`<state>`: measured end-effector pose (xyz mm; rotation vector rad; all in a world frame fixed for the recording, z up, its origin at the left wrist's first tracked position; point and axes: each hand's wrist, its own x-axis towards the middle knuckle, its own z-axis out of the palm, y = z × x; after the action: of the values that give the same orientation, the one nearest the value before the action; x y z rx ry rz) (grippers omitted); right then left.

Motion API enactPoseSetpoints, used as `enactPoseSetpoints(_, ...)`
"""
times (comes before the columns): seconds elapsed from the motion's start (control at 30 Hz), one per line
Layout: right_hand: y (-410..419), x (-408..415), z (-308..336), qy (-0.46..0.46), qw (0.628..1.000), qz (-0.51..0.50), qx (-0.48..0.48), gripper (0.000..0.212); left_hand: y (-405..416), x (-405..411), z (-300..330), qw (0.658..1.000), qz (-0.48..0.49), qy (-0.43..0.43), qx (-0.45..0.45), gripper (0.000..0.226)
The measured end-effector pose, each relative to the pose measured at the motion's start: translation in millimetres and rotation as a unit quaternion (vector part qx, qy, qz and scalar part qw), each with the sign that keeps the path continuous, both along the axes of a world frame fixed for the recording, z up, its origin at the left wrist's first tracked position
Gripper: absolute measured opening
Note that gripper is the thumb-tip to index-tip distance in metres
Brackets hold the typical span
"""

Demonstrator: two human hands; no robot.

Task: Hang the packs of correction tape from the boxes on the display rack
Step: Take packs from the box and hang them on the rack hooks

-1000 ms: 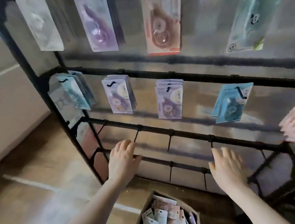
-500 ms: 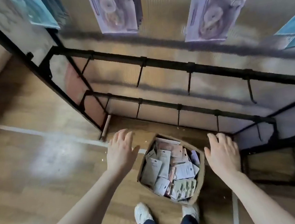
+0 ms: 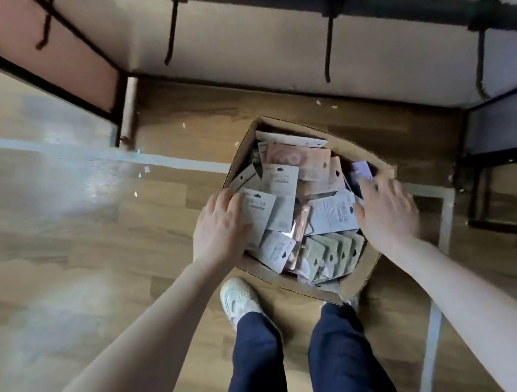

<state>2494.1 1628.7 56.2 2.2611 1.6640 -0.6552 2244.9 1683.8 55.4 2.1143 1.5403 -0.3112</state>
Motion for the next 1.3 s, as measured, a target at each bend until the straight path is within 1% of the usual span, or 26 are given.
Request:
enactPoseSetpoints(0.07, 3.9, 2.5, -35.6, 0.024, 0.999, -0.016, -0.017, 0.044, 1.7, 5.4, -32.3, 0.999, -0.03, 0.012, -0.014, 0.058)
enactPoseSetpoints(0.17, 14.5, 8.5, -81.5, 0.06, 0.996, -0.049, -0.035, 0.04, 12.6, 12.7, -75.3, 0.998, -0.059, 0.016, -0.014, 0.058)
enactPoseSetpoints(0.27, 27.4, 14.9, -121.7, 0.06, 0.996, -0.047, -0.045, 0.034, 32.5, 23.8, -110.0, 0.996, -0.09, 0.005, -0.001, 0.054)
enactPoseSetpoints(0.33, 35.5, 19.3, -146.3, 0.056, 0.996, -0.061, -0.045, 0.031, 50.5, 35.0, -128.3, 0.996, -0.094, -0.001, 0.006, 0.051)
enactPoseSetpoints(0.4, 42.2, 23.9, -166.8, 0.045, 0.995, -0.078, -0.037, 0.028, 66.6, 48.0, -145.3, 0.995, -0.094, -0.004, 0.014, 0.05)
enactPoseSetpoints(0.47, 43.9, 27.9, -184.2, 0.037, 0.995, -0.076, -0.046, 0.025, 76.7, 60.8, -160.0, 0.996, -0.091, -0.014, -0.01, 0.05)
enactPoseSetpoints(0.57, 43.0, 32.4, -207.3, 0.062, 0.993, -0.095, -0.04, 0.022, 91.1, 77.6, -182.9, 0.994, -0.104, -0.038, -0.015, 0.045)
enactPoseSetpoints(0.63, 40.3, 35.2, -217.1, 0.102, 0.983, -0.15, -0.027, 0.018, 97.9, 90.4, -195.2, 0.993, -0.103, -0.042, -0.038, 0.044)
enactPoseSetpoints(0.73, 33.9, 36.1, -226.5, 0.16, 0.964, -0.212, 0.028, 0.013, 102.2, 106.4, -203.1, 0.995, -0.088, -0.018, -0.046, 0.048)
enactPoseSetpoints(0.83, 27.8, 34.4, -227.5, 0.167, 0.956, -0.228, 0.079, 0.01, 101.3, 111.2, -203.4, 0.996, -0.08, -0.013, -0.019, 0.051)
enactPoseSetpoints(0.9, 23.1, 32.4, -225.9, 0.164, 0.95, -0.241, 0.111, 0.011, 98.3, 109.4, -200.5, 0.996, -0.086, -0.009, -0.019, 0.055)
enactPoseSetpoints(0.97, 20.3, 30.6, -221.0, 0.174, 0.941, -0.255, 0.135, 0.012, 99.4, 108.4, -195.5, 0.996, -0.077, 0.006, -0.052, 0.058)
enactPoseSetpoints(1.03, 19.1, 27.9, -212.3, 0.205, 0.928, -0.276, 0.144, 0.015, 105.2, 109.8, -187.5, 0.991, -0.079, 0.036, -0.099, 0.06)
enactPoseSetpoints(1.1, 20.1, 25.8, -203.0, 0.222, 0.92, -0.286, 0.147, 0.017, 111.8, 111.6, -176.7, 0.987, -0.091, 0.055, -0.118, 0.062)
enactPoseSetpoints(1.17, 22.5, 24.2, -193.1, 0.226, 0.921, -0.286, 0.138, 0.018, 115.0, 112.7, -167.1, 0.989, -0.1, 0.025, -0.103, 0.058)
enactPoseSetpoints(1.23, 23.4, 23.3, -184.9, 0.231, 0.92, -0.292, 0.123, 0.019, 112.9, 111.0, -158.8, 0.99, -0.094, -0.037, -0.094, 0.053)
enactPoseSetpoints(1.3, 22.4, 22.8, -175.4, 0.231, 0.916, -0.306, 0.116, 0.025, 107.5, 106.7, -146.7, 0.99, -0.086, -0.071, -0.089, 0.052)
